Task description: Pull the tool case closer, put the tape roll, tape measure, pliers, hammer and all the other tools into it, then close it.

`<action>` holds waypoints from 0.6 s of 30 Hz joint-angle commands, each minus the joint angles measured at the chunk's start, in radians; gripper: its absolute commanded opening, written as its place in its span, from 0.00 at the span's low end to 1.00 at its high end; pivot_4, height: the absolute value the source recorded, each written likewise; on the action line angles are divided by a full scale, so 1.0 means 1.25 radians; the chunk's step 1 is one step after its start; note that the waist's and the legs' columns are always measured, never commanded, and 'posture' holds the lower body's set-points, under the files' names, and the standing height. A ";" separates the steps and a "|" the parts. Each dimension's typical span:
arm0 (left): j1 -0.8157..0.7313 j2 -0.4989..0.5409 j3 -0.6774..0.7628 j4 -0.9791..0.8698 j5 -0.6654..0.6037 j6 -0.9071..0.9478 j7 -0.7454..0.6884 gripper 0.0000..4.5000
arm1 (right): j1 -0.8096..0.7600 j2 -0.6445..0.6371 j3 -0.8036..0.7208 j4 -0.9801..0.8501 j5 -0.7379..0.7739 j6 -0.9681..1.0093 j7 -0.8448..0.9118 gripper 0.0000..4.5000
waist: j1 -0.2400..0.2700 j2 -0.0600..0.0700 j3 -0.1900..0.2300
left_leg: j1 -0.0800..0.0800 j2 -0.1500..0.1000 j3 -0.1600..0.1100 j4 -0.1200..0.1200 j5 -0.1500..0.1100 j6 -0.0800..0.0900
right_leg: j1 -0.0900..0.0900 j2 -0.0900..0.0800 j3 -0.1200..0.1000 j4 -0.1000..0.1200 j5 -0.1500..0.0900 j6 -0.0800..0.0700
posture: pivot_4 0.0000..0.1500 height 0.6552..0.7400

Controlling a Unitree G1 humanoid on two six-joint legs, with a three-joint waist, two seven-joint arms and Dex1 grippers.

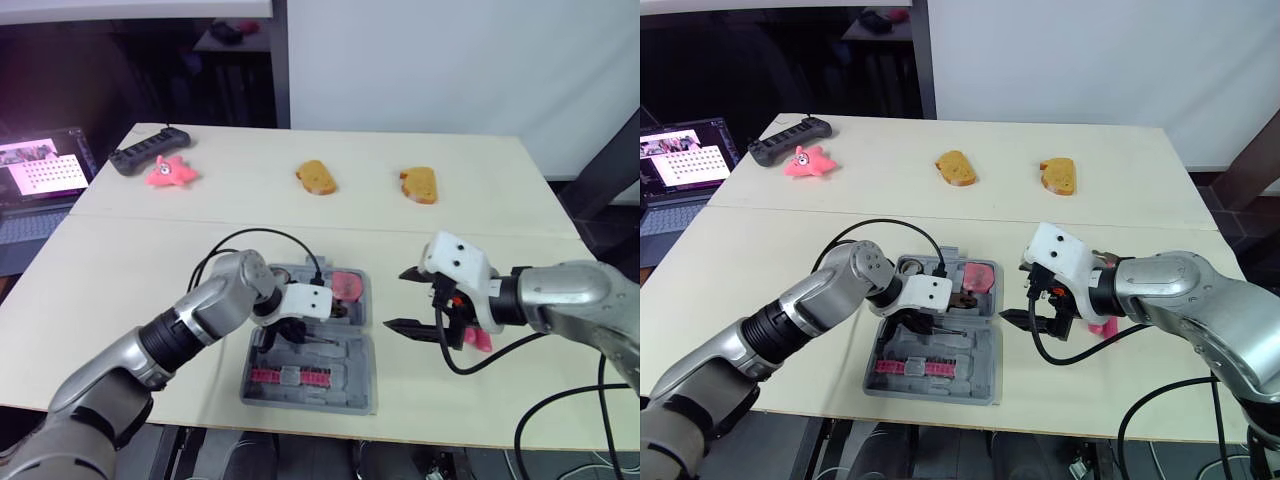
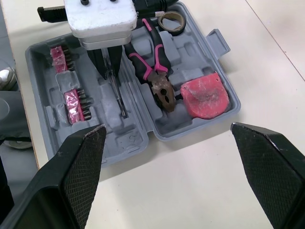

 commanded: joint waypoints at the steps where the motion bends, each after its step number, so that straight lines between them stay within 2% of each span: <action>1: -0.001 -0.006 -0.011 -0.014 0.011 0.010 0.007 0.00 | -0.008 -0.001 -0.015 -0.009 -0.001 -0.013 0.001 1.00 | 0.001 0.000 0.000 | 0.000 0.000 0.000 0.000 0.000 0.000 | 0.000 0.000 0.000 0.000 0.000 0.000 | 1.00 1.00; 3: -0.001 -0.006 -0.010 -0.017 0.010 0.018 0.006 0.00 | -0.008 0.000 -0.014 -0.009 -0.001 -0.015 0.001 1.00 | 0.001 0.000 0.000 | 0.000 0.000 0.000 0.000 0.000 0.000 | 0.000 0.000 0.000 0.000 0.000 0.000 | 1.00 1.00; 10: -0.022 0.029 0.041 -0.038 -0.029 0.083 -0.017 0.75 | -0.011 0.001 -0.005 -0.002 -0.005 -0.021 0.004 1.00 | 0.010 0.000 0.000 | 0.000 0.000 0.000 0.001 0.000 0.000 | 0.000 0.000 0.000 0.001 0.000 0.000 | 1.00 1.00; 16: -0.030 0.117 0.138 -0.083 -0.127 0.100 -0.067 0.75 | -0.010 0.005 0.005 0.001 -0.009 -0.029 0.006 1.00 | 0.007 0.000 0.000 | 0.000 0.000 0.000 0.001 0.000 0.000 | 0.000 0.000 0.000 0.001 0.000 0.000 | 1.00 1.00; 18: -0.008 0.129 0.208 -0.102 -0.181 0.091 -0.065 0.75 | -0.010 0.006 0.008 0.003 -0.012 -0.036 0.009 1.00 | 0.008 0.000 0.000 | 0.000 0.000 0.000 0.000 0.000 0.000 | 0.000 0.000 0.000 0.001 0.000 0.000 | 1.00 1.00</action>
